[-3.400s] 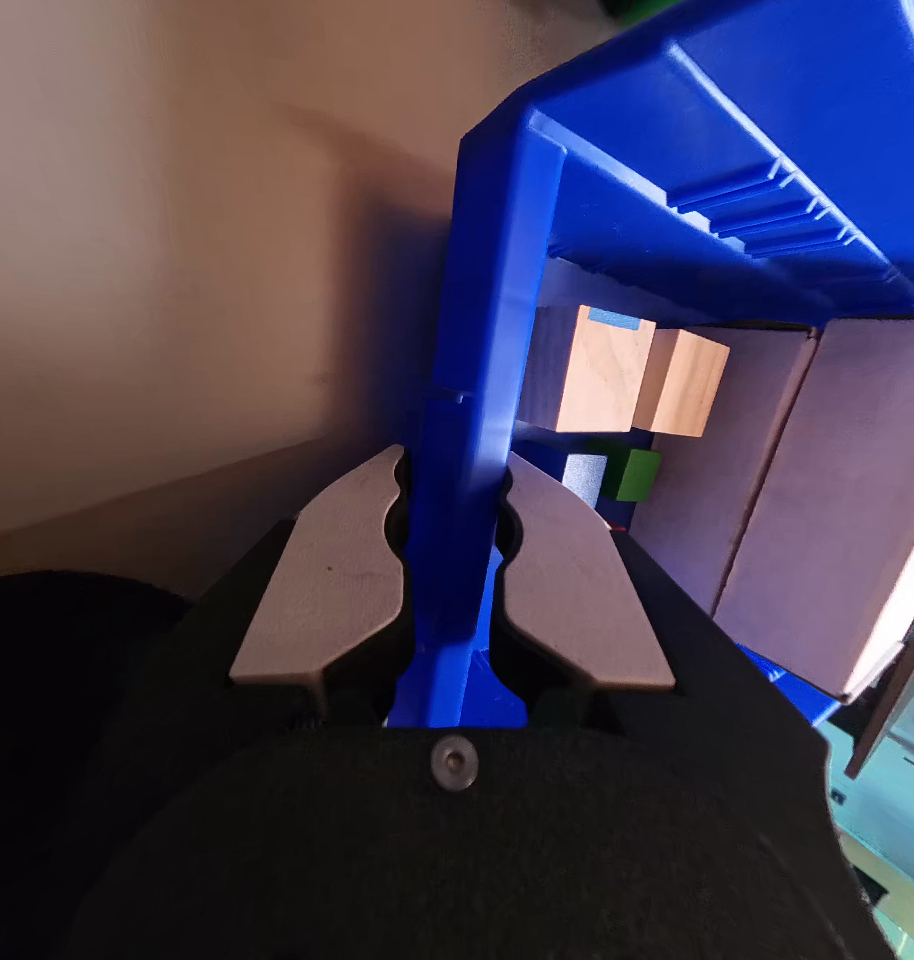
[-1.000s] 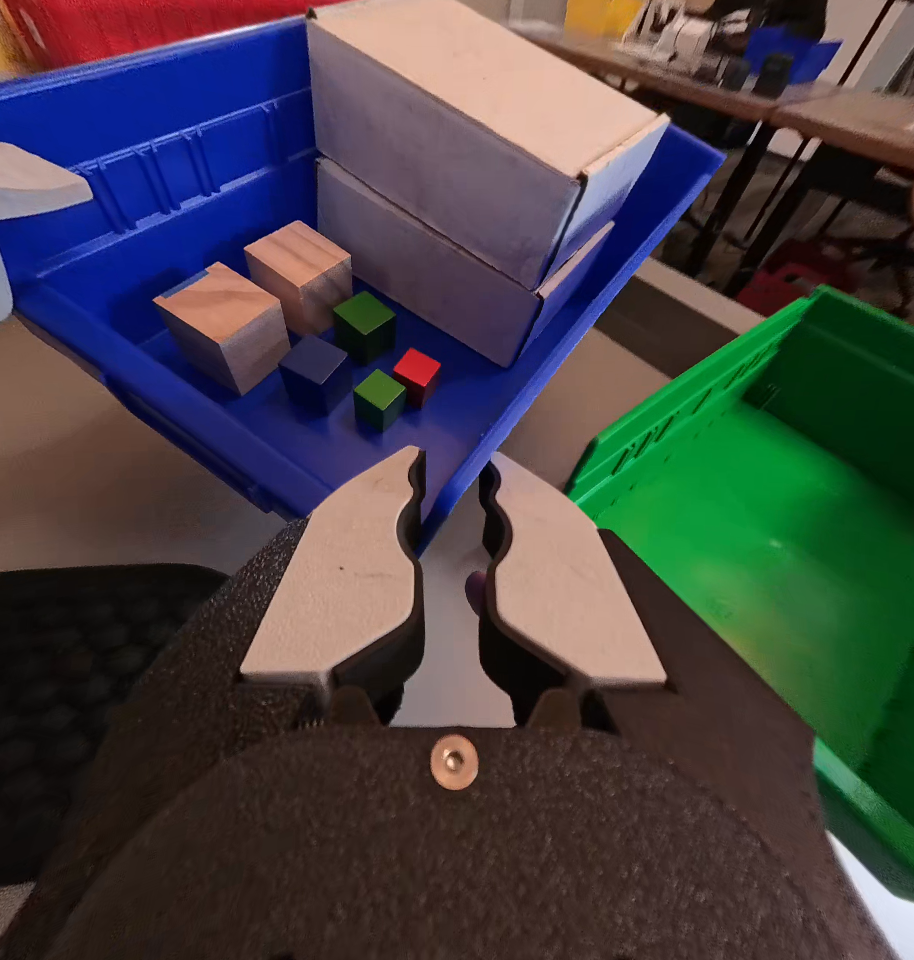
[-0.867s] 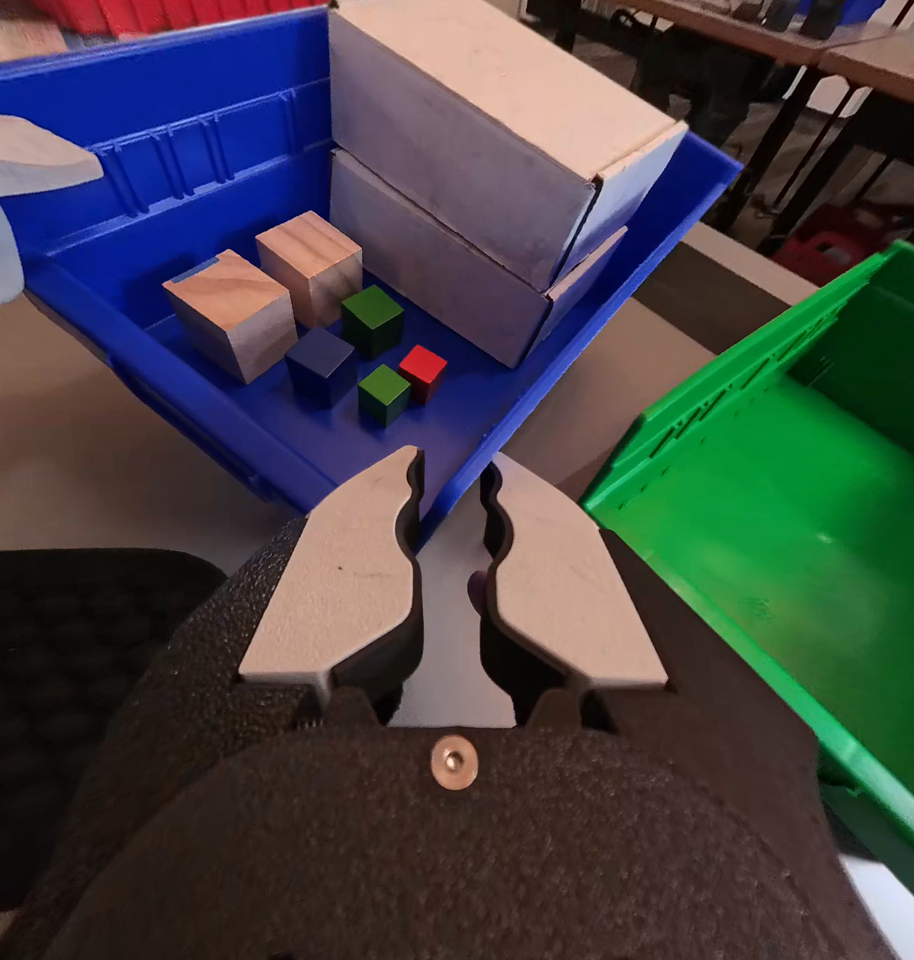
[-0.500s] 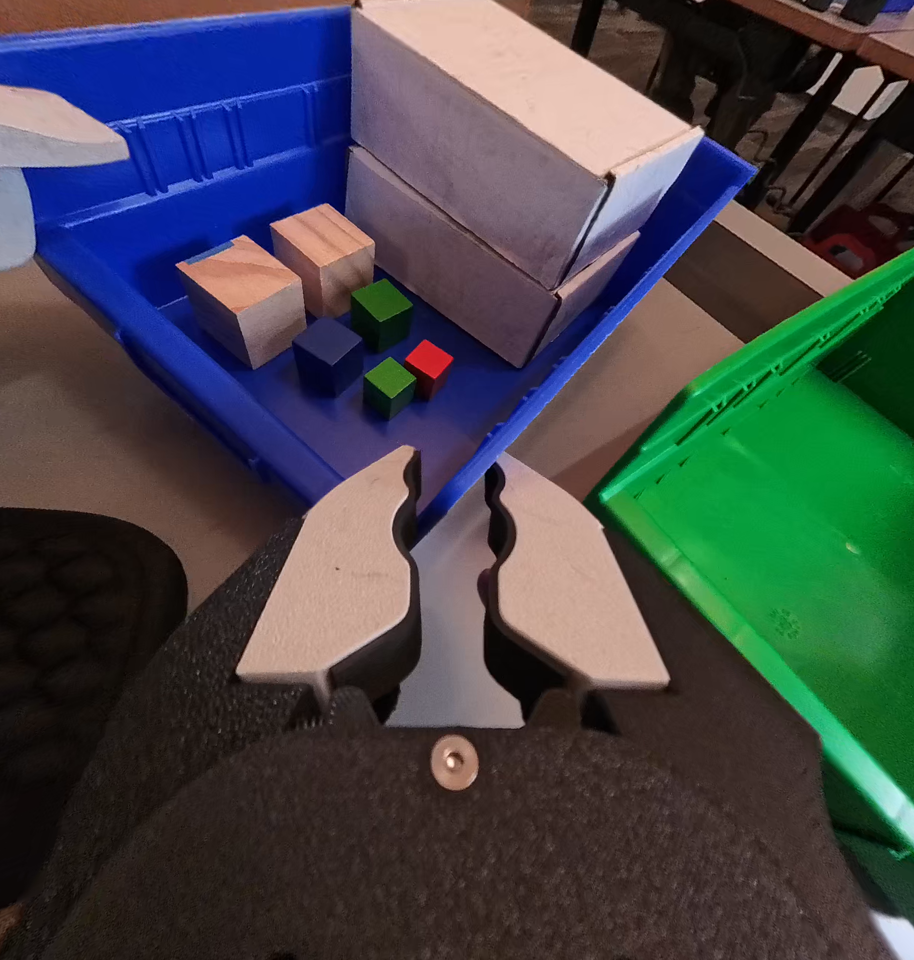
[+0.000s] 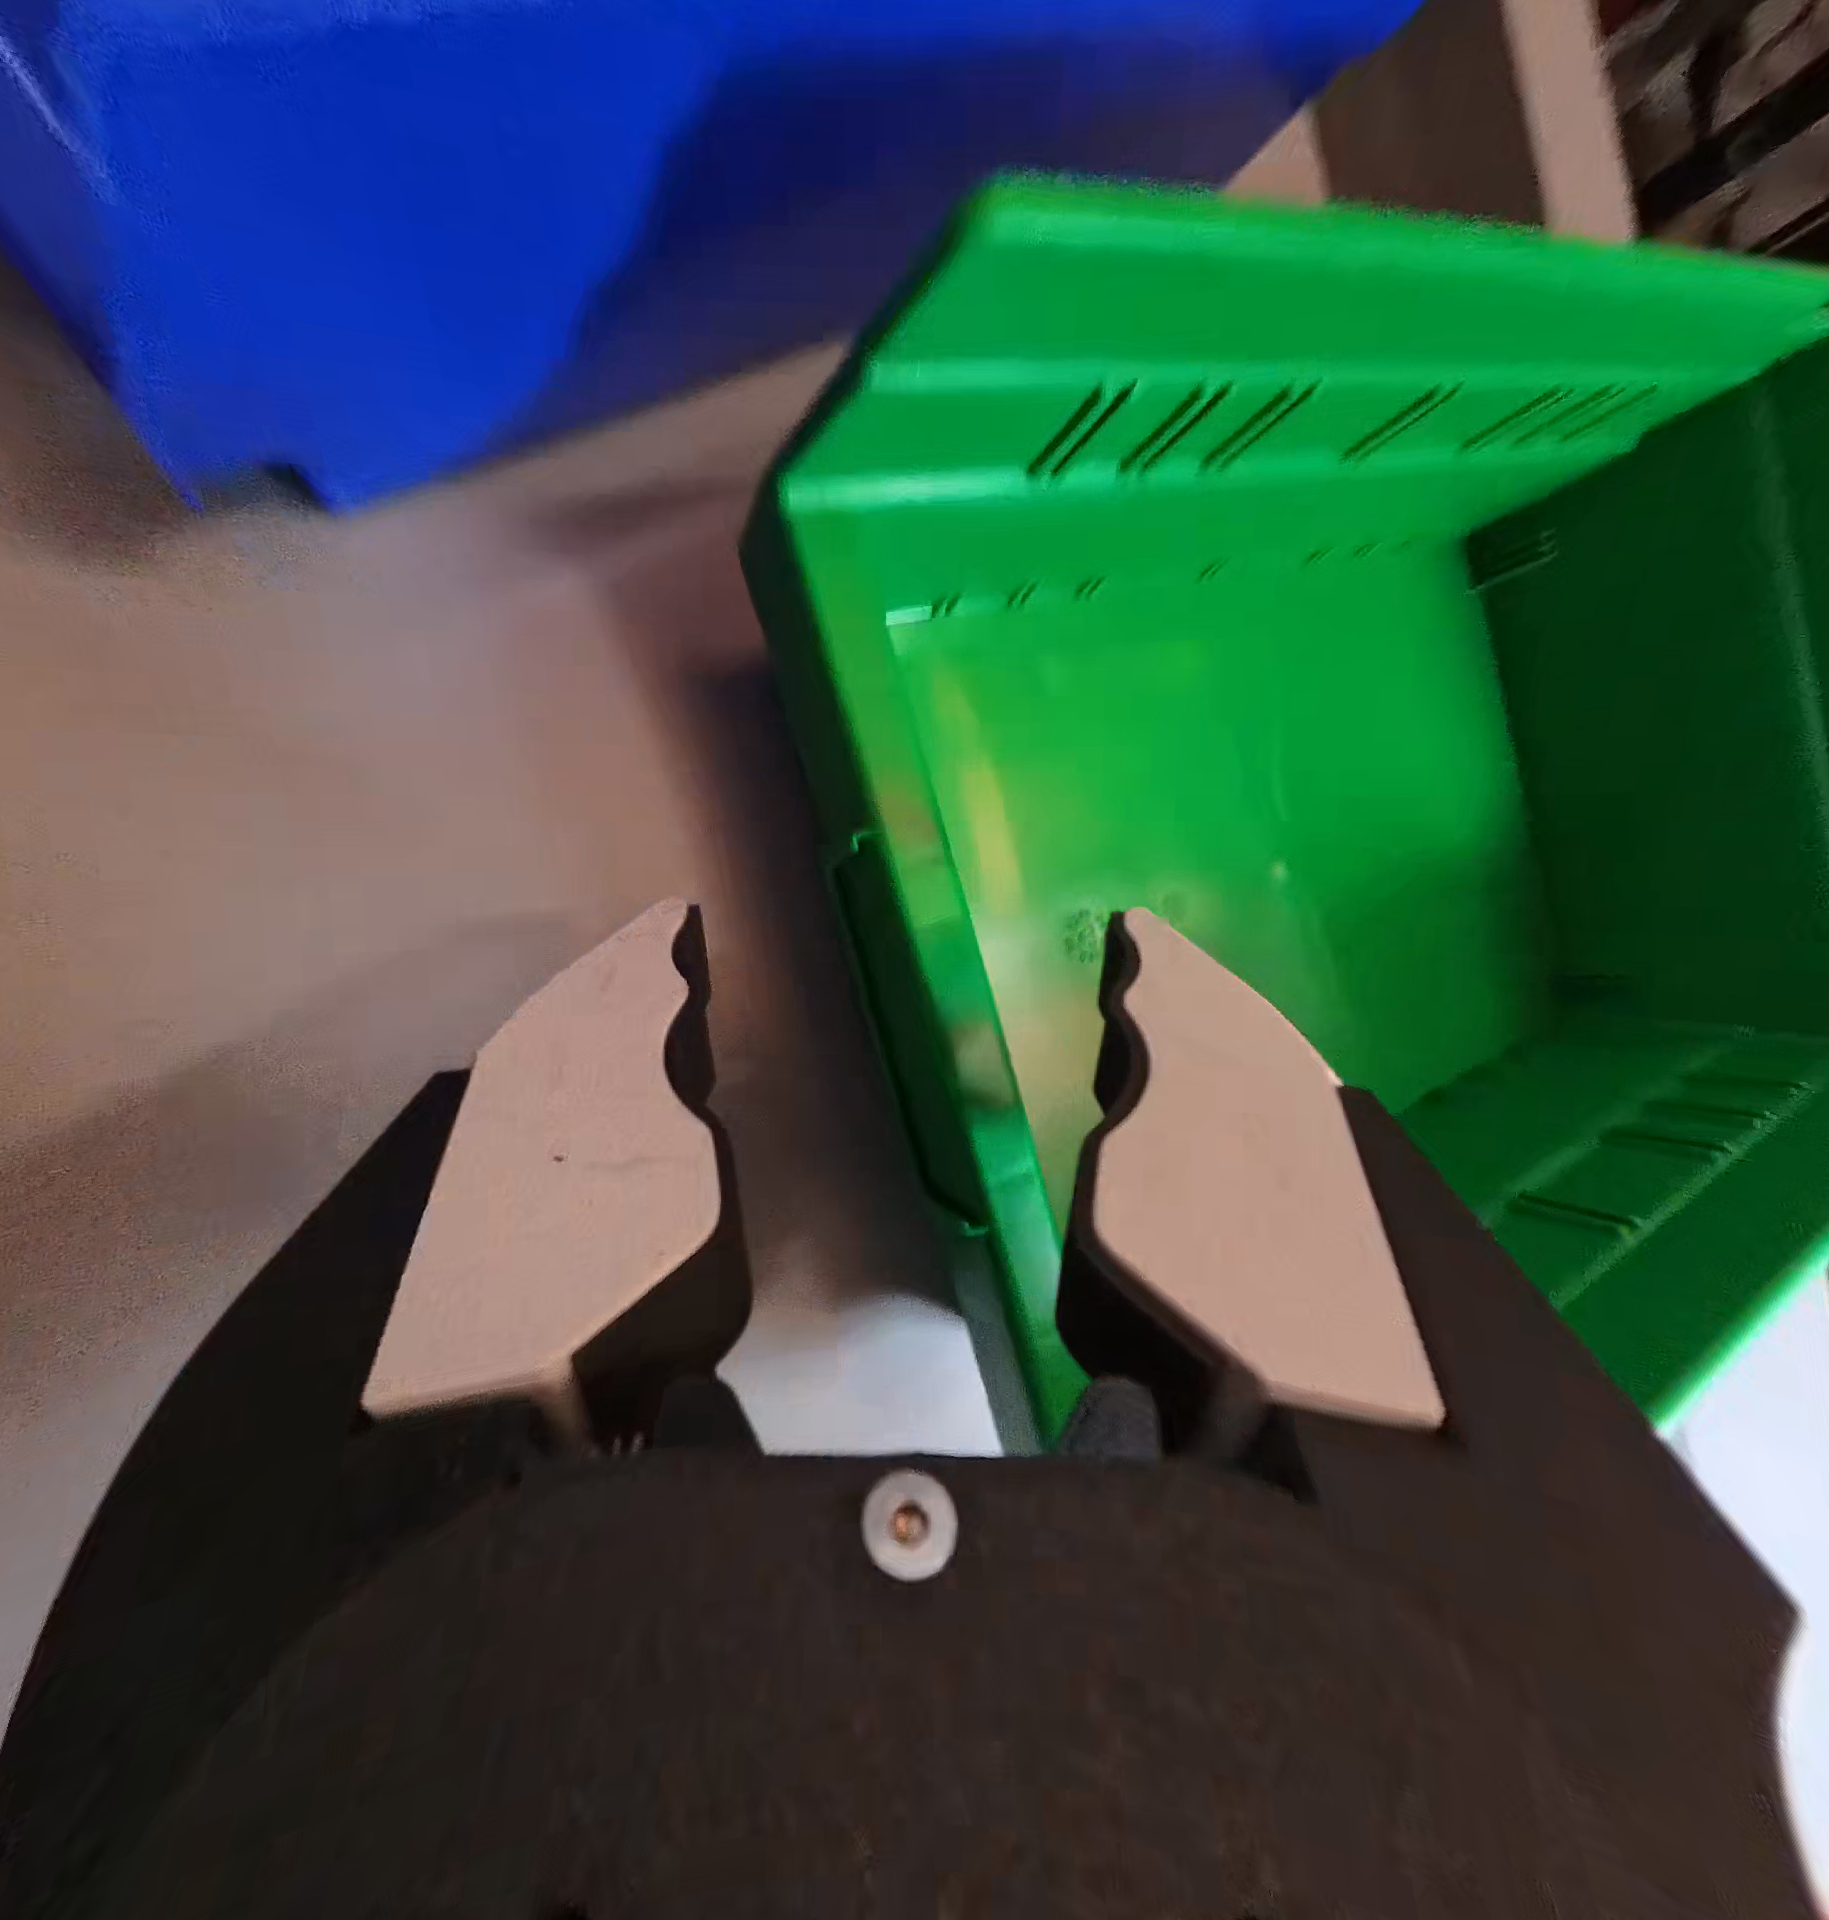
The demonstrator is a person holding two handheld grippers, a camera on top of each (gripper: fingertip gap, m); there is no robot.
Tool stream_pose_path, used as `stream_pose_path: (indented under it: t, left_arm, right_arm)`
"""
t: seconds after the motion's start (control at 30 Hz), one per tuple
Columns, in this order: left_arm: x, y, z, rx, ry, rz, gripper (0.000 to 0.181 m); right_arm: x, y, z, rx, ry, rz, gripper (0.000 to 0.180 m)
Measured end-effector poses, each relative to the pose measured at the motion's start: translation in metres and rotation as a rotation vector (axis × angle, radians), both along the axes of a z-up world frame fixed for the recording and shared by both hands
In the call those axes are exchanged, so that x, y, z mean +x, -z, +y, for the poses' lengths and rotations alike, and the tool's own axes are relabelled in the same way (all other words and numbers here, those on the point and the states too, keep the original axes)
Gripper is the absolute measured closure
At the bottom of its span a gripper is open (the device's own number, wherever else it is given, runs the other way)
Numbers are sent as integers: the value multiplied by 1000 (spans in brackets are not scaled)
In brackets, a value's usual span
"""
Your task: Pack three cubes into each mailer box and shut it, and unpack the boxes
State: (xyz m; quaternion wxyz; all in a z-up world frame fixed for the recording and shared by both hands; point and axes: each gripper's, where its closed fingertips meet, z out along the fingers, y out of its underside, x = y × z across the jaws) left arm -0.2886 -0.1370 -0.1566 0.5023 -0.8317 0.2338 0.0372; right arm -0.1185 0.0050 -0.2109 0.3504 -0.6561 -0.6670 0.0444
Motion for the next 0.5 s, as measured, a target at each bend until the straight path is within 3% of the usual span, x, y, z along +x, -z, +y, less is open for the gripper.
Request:
stream_pose_path:
  t: [0.1,0.17,0.23,0.3,0.5]
  left_arm:
    - [17,44,5,-179,102,180,119]
    - [25,67,7,-272,158,254,117]
    - [21,78,15,-295,163,349,128]
    - [15,82,21,-304,168,441,139]
    - [22,85,33,-315,262,457,149]
  right_arm:
    - [2,25,10,52,-48,-155,113]
    - [3,36,14,68,-65,-210,128]
    - [4,37,19,89,-64,-217,146]
    - [10,37,15,66,-81,-221,147]
    - [50,36,-1,74,-71,-227,148]
